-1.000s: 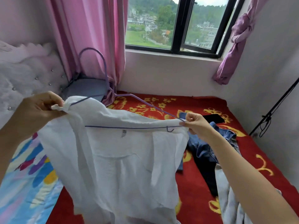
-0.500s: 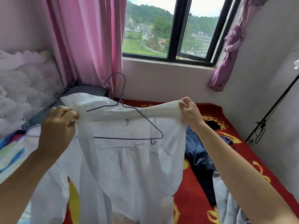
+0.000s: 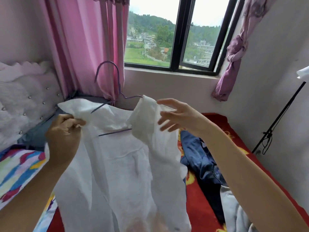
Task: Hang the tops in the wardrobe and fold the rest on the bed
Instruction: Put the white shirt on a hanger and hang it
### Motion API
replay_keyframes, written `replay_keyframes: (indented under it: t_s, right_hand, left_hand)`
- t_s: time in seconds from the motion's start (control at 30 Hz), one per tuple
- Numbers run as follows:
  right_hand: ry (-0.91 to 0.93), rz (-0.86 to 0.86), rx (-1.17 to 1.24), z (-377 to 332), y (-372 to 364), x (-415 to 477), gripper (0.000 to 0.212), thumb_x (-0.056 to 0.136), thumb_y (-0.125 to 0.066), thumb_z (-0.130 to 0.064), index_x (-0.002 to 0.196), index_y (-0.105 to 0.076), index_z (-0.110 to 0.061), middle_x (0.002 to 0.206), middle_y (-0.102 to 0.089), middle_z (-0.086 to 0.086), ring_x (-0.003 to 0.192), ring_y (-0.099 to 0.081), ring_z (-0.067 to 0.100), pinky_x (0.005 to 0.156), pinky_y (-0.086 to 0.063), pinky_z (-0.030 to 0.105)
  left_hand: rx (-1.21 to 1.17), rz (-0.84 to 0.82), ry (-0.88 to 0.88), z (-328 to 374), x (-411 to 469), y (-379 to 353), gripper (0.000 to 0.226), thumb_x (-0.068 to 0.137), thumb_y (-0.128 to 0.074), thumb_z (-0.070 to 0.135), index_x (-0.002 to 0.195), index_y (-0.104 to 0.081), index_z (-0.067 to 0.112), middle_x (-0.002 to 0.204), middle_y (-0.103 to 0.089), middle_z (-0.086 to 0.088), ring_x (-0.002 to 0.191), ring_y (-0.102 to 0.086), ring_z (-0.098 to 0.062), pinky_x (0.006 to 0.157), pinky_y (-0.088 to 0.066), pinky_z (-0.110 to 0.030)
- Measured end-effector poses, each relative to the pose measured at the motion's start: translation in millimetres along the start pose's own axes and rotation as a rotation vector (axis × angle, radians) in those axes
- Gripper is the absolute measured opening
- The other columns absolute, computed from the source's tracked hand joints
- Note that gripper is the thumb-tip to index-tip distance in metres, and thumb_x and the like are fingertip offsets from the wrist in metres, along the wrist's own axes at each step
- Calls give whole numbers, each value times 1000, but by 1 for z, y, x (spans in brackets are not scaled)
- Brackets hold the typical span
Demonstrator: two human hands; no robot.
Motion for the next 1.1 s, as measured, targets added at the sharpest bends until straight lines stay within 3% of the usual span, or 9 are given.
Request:
replay_keyframes:
  t_s: [0.1, 0.23, 0.37, 0.47, 0.57, 0.67, 0.83, 0.9, 1.1]
  right_hand:
    - [132, 484, -424, -4, 64, -1, 30, 91, -59, -25, 115, -60, -6, 92, -60, 0, 84, -61, 19, 73, -48, 22]
    - [187, 244, -757, -7, 27, 16, 48, 89, -58, -36, 134, -47, -21, 130, -47, 5, 121, -41, 20, 101, -31, 29]
    - [145, 162, -565, 6, 12, 27, 17, 90, -61, -19, 99, -61, -5, 83, -55, 3, 72, -50, 12, 67, -42, 22]
    - [64, 170, -315, 18, 21, 28, 18, 87, -63, -6, 80, -59, 10, 70, -48, 9, 62, -43, 12, 59, -36, 22]
    - [76, 192, -247, 19, 27, 27, 17, 84, -65, -5, 83, -63, 12, 71, -52, 10, 64, -47, 18, 63, -39, 29]
    - [107, 202, -216, 17, 26, 28, 18, 83, -66, -4, 79, -61, 13, 68, -51, 10, 61, -47, 16, 59, -39, 27]
    - [111, 274, -152, 27, 36, 30, 17, 84, -66, -5, 79, -62, 11, 66, -52, 5, 55, -47, 9, 57, -39, 23]
    - [118, 311, -84, 31, 43, 27, 10, 83, -66, -3, 76, -62, 3, 65, -52, 3, 53, -47, 6, 56, -39, 22]
    - [168, 255, 108, 29, 47, 17, 23, 80, -65, 3, 91, -67, -17, 70, -65, -12, 62, -60, 1, 58, -50, 17]
  left_hand:
    - [-62, -12, 42, -1, 11, 9, 17, 70, -57, -6, 78, -72, -4, 93, -51, 47, 84, -46, 26, 79, -32, 3]
    - [-116, -29, 39, 13, 20, 11, 13, 69, -61, -8, 77, -71, -3, 90, -52, 49, 82, -48, 26, 77, -33, 4]
    - [-169, -121, 178, 5, 18, 5, 30, 72, -70, 1, 73, -62, 30, 79, -59, 38, 71, -50, 22, 68, -35, 3]
    - [-466, -506, 461, -16, 0, -21, 58, 44, -80, 41, 93, -51, 49, 80, -64, 5, 65, -55, 6, 68, -44, -10]
    - [-731, -825, 693, -20, -29, -36, 99, 28, -88, 59, 117, -55, 34, 87, -69, -8, 80, -63, -13, 70, -49, -21]
    - [-691, -771, 815, -24, -29, -26, 80, 32, -76, 77, 89, -77, 21, 85, -73, -8, 76, -63, -17, 72, -44, -32]
    - [-96, -279, 470, -18, 10, 22, 11, 80, -72, 17, 72, -72, 11, 66, -70, 6, 63, -63, -4, 57, -37, -4]
    - [141, -41, 219, 13, 17, 55, 28, 80, -68, 29, 76, -71, 1, 70, -68, -6, 71, -63, -28, 62, -36, -12]
    - [353, -208, 36, 39, 12, 42, 79, 76, -29, 82, 76, -70, 14, 94, -58, -14, 92, -38, -29, 71, -40, -48]
Point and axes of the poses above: each hand's wrist, its own x-axis towards the middle knuckle, its own y-axis out of the back of the hand, z = x × y, the point moved 10 cm from there along x, towards the middle knuckle
